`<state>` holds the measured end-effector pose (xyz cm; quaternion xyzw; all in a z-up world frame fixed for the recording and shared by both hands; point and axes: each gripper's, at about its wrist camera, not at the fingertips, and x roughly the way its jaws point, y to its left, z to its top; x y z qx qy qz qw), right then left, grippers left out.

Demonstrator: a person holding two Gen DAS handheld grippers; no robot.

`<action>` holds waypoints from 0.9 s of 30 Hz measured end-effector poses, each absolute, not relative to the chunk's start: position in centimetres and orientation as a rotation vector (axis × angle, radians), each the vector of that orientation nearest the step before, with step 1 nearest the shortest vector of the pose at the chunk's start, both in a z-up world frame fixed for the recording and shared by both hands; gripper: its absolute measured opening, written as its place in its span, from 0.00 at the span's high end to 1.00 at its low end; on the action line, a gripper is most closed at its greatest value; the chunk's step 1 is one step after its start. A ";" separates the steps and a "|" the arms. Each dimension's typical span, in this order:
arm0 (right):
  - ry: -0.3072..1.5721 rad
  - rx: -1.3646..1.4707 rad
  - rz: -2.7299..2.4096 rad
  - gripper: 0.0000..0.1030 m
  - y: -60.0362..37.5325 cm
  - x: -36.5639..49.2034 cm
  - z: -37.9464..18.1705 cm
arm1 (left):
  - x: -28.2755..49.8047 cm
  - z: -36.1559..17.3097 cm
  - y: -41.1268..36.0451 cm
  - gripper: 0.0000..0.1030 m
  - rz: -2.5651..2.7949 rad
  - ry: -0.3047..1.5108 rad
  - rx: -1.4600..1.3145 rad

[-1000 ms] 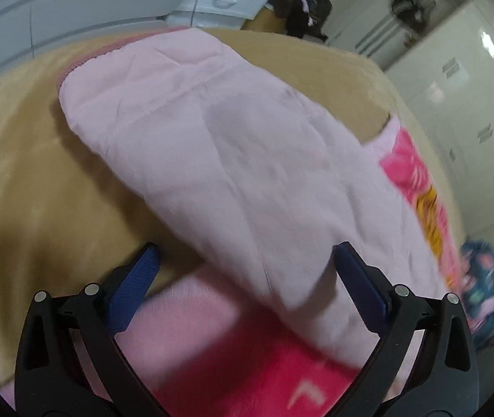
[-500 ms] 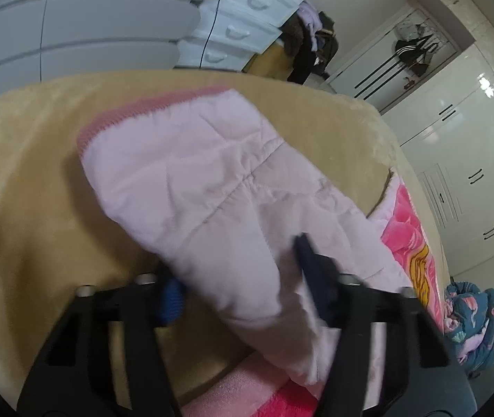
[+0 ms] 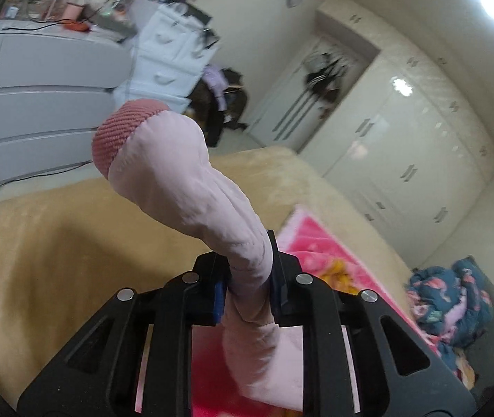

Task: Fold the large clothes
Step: 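Grasp the sleeve cuff with the left tool and lift it, then carry the held sleeve across the jacket front with the left tool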

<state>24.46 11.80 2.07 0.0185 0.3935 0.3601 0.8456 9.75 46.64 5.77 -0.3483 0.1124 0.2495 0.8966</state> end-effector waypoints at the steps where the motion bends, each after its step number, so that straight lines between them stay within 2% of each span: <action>1: 0.831 0.051 0.755 0.04 11.3 24.4 2.2 | 9.7 6.0 46.0 0.89 0.503 0.232 -0.713; 27: 0.743 0.261 0.627 0.04 -4.2 22.3 5.4 | 9.8 15.3 32.3 0.89 0.305 0.171 -0.501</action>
